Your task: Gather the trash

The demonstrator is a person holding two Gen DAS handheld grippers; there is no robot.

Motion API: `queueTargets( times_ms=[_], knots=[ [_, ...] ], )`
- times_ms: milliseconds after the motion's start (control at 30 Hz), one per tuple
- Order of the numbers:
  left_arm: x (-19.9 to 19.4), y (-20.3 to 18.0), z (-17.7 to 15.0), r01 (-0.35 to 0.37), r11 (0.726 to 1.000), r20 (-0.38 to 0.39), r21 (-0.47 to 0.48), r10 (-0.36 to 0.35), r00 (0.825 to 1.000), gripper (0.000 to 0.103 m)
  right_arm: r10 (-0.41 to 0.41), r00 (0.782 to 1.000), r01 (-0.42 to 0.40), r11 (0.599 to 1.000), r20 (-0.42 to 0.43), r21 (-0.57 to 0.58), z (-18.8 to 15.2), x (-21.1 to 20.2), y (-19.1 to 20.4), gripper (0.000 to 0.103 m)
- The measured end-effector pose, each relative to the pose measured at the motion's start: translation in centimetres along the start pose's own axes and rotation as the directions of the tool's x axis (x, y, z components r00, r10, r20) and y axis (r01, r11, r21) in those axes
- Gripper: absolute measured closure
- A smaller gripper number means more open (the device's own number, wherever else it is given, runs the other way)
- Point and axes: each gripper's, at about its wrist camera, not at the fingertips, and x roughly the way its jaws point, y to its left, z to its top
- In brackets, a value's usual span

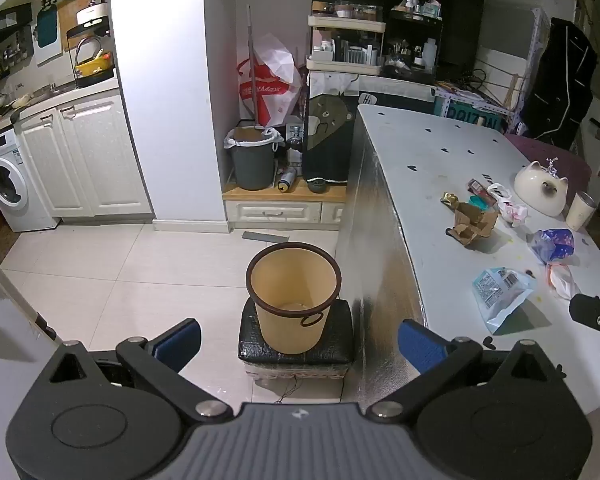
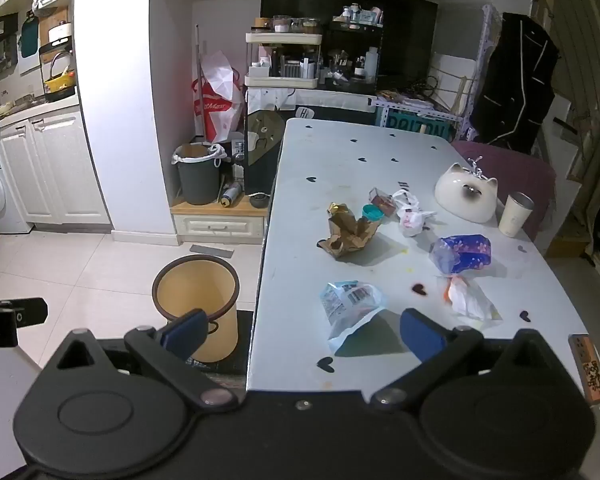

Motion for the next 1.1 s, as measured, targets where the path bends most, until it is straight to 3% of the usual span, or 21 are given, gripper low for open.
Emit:
queueTargets(
  times_ms=[1100],
  knots=[
    [-0.01,-0.01,-0.01,-0.003,1.0,0.002,0.003,0.003,1.0,0.0,-0.004,1.0,0.004,1.0,-0.005,-0.001,-0.19,0.14,0.75,0.0]
  ],
)
